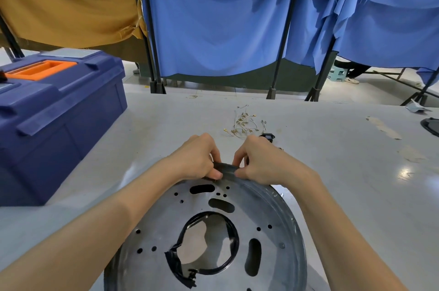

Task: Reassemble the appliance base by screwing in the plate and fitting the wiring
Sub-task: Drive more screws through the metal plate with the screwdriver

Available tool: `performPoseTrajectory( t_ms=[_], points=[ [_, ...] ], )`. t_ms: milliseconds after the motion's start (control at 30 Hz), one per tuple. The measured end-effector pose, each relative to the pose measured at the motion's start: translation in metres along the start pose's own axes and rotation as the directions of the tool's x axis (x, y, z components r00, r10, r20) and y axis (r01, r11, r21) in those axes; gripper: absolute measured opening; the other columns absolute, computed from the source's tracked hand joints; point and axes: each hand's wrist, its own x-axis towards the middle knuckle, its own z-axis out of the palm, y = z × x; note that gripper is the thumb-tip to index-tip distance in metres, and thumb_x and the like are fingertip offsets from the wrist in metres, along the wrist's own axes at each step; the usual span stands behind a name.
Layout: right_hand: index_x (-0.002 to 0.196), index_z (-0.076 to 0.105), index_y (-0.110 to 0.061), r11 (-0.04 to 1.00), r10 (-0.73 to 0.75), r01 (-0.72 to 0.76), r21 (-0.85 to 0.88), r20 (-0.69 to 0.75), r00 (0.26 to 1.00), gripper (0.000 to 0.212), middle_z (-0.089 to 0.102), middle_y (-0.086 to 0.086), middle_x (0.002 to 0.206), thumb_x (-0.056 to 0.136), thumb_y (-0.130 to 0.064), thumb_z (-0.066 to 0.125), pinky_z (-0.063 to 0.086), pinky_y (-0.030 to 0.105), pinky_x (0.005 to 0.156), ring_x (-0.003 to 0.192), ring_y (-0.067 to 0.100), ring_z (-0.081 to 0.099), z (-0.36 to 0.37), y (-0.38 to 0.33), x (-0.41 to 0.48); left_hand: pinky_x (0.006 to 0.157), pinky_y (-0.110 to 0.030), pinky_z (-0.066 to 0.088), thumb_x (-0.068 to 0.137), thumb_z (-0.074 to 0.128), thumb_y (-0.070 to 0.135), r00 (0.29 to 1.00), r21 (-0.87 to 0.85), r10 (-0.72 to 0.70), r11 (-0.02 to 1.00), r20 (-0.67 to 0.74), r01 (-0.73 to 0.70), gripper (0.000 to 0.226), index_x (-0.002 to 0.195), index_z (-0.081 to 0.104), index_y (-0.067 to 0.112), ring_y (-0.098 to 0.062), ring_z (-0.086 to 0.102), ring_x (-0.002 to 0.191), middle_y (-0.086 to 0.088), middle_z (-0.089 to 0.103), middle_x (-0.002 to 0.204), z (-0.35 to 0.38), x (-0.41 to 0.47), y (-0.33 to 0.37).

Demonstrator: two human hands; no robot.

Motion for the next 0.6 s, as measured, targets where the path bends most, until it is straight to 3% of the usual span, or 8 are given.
performPoseTrajectory(
  t_ms=[67, 167, 233, 300, 367, 433, 500, 600],
  points=[
    [0.102, 0.074, -0.016, 1.000, 0.007, -0.007, -0.001, 0.017, 1.000, 0.023, 0.053, -0.010, 0.063, 0.081, -0.011, 0.066, 0.039, 0.016, 0.048, 0.056, 0.005, 0.053, 0.001, -0.003, -0.002, 0.072, -0.025, 0.048, 0.071, 0.083, 0.012, 0.999, 0.023, 0.027, 0.999, 0.039, -0.028, 0.016, 0.080, 0.070, 0.015, -0.020, 0.062, 0.077, 0.003, 0.061, 0.067, -0.003, 0.005, 0.002],
    [0.110, 0.067, -0.013, 0.999, 0.049, -0.049, 0.000, 0.042, 0.998, 0.033, 0.052, -0.007, 0.065, 0.078, -0.008, 0.063, 0.038, 0.017, 0.044, 0.053, 0.006, 0.051, 0.001, -0.006, -0.004, 0.081, -0.030, 0.051, 0.068, 0.085, 0.012, 0.997, 0.089, 0.052, 0.994, 0.057, -0.057, 0.023, 0.086, 0.072, 0.014, -0.020, 0.064, 0.091, 0.000, 0.068, 0.087, -0.006, 0.012, 0.005],
    [0.101, 0.064, -0.006, 0.996, 0.083, -0.084, 0.011, 0.083, 0.993, 0.025, 0.050, -0.001, 0.060, 0.076, -0.006, 0.061, 0.031, 0.016, 0.035, 0.039, 0.011, 0.044, 0.002, -0.010, -0.006, 0.087, -0.033, 0.049, 0.066, 0.087, 0.016, 0.996, 0.170, 0.081, 0.982, 0.032, -0.086, 0.028, 0.089, 0.070, 0.017, -0.019, 0.060, 0.099, 0.003, 0.066, 0.098, -0.004, 0.015, 0.009],
    [0.079, 0.055, -0.003, 0.992, 0.113, -0.119, 0.033, 0.129, 0.985, 0.003, 0.046, -0.002, 0.043, 0.076, -0.002, 0.056, 0.025, 0.013, 0.031, 0.025, 0.011, 0.033, 0.004, -0.013, -0.008, 0.084, -0.030, 0.036, 0.066, 0.087, 0.026, 0.989, 0.358, 0.143, 0.925, -0.028, -0.123, 0.035, 0.092, 0.064, 0.022, -0.015, 0.048, 0.098, 0.008, 0.055, 0.097, -0.002, 0.015, 0.016],
    [0.064, 0.043, -0.007, 0.990, 0.119, -0.133, 0.053, 0.208, 0.971, 0.017, 0.045, -0.005, 0.031, 0.076, -0.001, 0.053, 0.025, 0.012, 0.031, 0.021, 0.011, 0.031, 0.002, -0.016, -0.013, 0.080, -0.029, 0.025, 0.068, 0.084, 0.036, 0.970, 0.548, 0.231, 0.823, -0.080, -0.151, 0.043, 0.101, 0.061, 0.023, -0.016, 0.042, 0.100, 0.006, 0.048, 0.100, 0.000, 0.013, 0.021],
    [0.061, 0.050, -0.004, 0.989, 0.104, -0.133, 0.067, 0.332, 0.938, 0.021, 0.062, 0.001, 0.042, 0.081, -0.008, 0.055, 0.030, 0.013, 0.033, 0.025, 0.013, 0.035, -0.005, -0.018, -0.018, 0.078, -0.029, 0.023, 0.071, 0.081, 0.039, 0.947, 0.618, 0.291, 0.773, -0.138, -0.147, 0.042, 0.102, 0.057, 0.023, -0.019, 0.043, 0.105, 0.003, 0.047, 0.104, 0.005, 0.010, 0.020],
    [0.068, 0.060, 0.000, 0.984, 0.099, -0.145, 0.104, 0.357, 0.929, 0.037, 0.070, 0.008, 0.055, 0.092, -0.029, 0.057, 0.032, 0.016, 0.035, 0.027, 0.014, 0.035, -0.010, -0.016, -0.019, 0.076, -0.028, 0.022, 0.073, 0.079, 0.036, 0.936, 0.588, 0.301, 0.796, -0.183, -0.141, 0.037, 0.093, 0.050, 0.024, -0.020, 0.045, 0.101, 0.003, 0.042, 0.097, 0.007, 0.005, 0.018],
    [0.098, 0.065, -0.002, 0.971, 0.097, -0.126, 0.201, 0.145, 0.985, 0.044, 0.072, 0.008, 0.062, 0.097, -0.044, 0.051, 0.032, 0.017, 0.034, 0.026, 0.012, 0.034, -0.007, -0.011, -0.011, 0.072, -0.028, 0.028, 0.068, 0.082, 0.041, 0.949, 0.436, 0.249, 0.888, -0.194, -0.144, 0.039, 0.086, 0.052, 0.023, -0.018, 0.048, 0.090, 0.009, 0.042, 0.085, 0.006, -0.004, 0.014]
  ],
)
